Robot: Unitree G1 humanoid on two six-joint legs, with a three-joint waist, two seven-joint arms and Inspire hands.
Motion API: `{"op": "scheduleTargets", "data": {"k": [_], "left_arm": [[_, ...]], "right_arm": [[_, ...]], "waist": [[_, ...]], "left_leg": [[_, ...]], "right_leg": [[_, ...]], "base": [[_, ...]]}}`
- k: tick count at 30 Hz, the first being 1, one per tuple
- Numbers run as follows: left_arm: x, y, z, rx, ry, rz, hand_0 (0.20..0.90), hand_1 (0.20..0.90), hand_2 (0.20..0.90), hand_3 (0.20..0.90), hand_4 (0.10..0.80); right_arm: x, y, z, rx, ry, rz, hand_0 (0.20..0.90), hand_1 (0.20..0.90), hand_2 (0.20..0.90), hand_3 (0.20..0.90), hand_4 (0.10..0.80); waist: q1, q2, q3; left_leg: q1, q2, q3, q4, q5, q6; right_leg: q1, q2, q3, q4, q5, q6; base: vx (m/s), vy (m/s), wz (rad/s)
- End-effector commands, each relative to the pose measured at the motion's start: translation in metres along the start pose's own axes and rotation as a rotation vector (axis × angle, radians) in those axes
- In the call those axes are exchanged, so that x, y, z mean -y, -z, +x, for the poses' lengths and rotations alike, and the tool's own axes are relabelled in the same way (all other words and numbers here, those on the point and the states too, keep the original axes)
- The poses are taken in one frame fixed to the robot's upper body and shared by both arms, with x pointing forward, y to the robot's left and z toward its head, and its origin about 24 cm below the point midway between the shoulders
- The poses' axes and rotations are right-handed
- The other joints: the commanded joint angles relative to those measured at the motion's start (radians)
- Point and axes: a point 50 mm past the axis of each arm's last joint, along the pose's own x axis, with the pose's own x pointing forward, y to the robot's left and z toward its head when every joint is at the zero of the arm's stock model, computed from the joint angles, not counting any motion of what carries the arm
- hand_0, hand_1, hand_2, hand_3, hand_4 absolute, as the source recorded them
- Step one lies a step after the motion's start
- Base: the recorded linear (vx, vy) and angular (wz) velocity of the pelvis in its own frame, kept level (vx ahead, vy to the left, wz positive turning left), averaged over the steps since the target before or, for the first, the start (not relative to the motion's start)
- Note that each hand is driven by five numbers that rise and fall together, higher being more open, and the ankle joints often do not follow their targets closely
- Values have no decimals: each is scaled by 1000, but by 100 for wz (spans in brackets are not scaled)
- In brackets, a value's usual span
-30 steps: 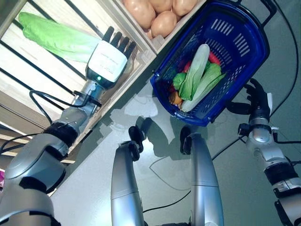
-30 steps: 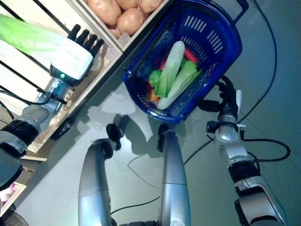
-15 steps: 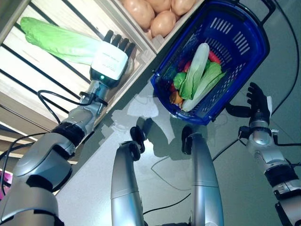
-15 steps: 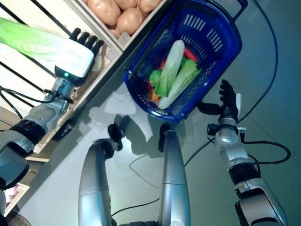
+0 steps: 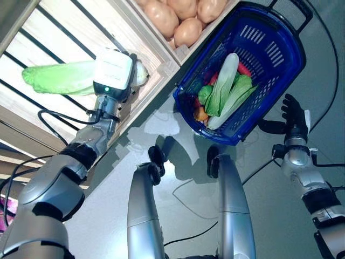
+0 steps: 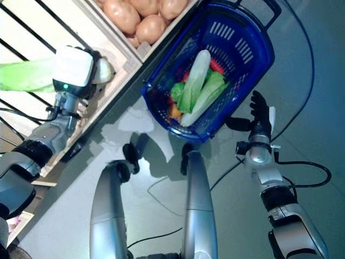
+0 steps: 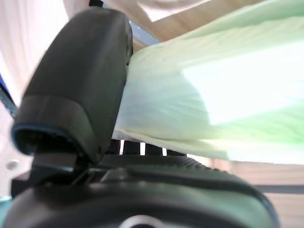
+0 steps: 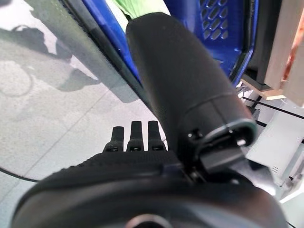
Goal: Put vegetables into the basket
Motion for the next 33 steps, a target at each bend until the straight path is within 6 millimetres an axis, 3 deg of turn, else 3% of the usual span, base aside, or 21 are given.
{"op": "scheduleTargets", "data": {"k": [1,8,13,17,24,29,33], "left_arm": [[-39,36,23,-131,-287,16,300,300,300,300,400],[-45,39,11,-163,-434,-126,300,300,300,300,400],[-39,39,-13,-241,-488,-336,300,300,300,300,400],[-32,26,-35,-274,-499,-528,300,300,300,300,400],[-34,5,-47,-317,-485,-888,300,300,300,300,400],[-32,-17,-67,-337,-377,-1266,300,300,300,300,400],[-27,-30,-83,-357,-272,-1490,300,300,300,300,400]], "right_arm": [[12,-31,4,158,88,82,900,900,900,900,800],[7,-21,-3,137,100,104,900,900,900,900,800],[0,-1,-19,90,110,117,900,900,900,900,800],[1,21,-32,28,133,125,900,900,900,900,800],[1,34,-38,-13,137,149,900,900,900,900,800],[-5,51,-57,-47,92,175,900,900,900,900,800],[-7,63,-71,-76,48,194,900,900,900,900,800]], "waist": [[5,-11,-1],[15,-8,-1],[34,-8,-1],[60,-9,-1],[93,-14,-23],[114,-13,-93],[127,-12,-140]], "left_leg": [[133,4,-6,-17,-126,-17],[212,4,5,-107,-62,-29],[348,-20,1,-242,0,-38],[486,-47,-17,-373,39,-36],[607,-82,-44,-530,103,-39],[754,-112,-48,-746,177,-36],[842,-119,-48,-865,215,-38]], "right_leg": [[138,-19,2,-125,91,25],[220,-18,-19,-193,124,12],[362,-14,-47,-319,163,15],[513,-7,-68,-456,184,14],[655,-16,-120,-631,231,28],[813,-2,-174,-841,292,44],[924,-3,-214,-973,336,56]], "base": [[-17,-14,4],[-33,-19,4],[14,-52,11],[26,-68,12],[-26,-45,12],[38,-16,0],[68,-16,3]]}}
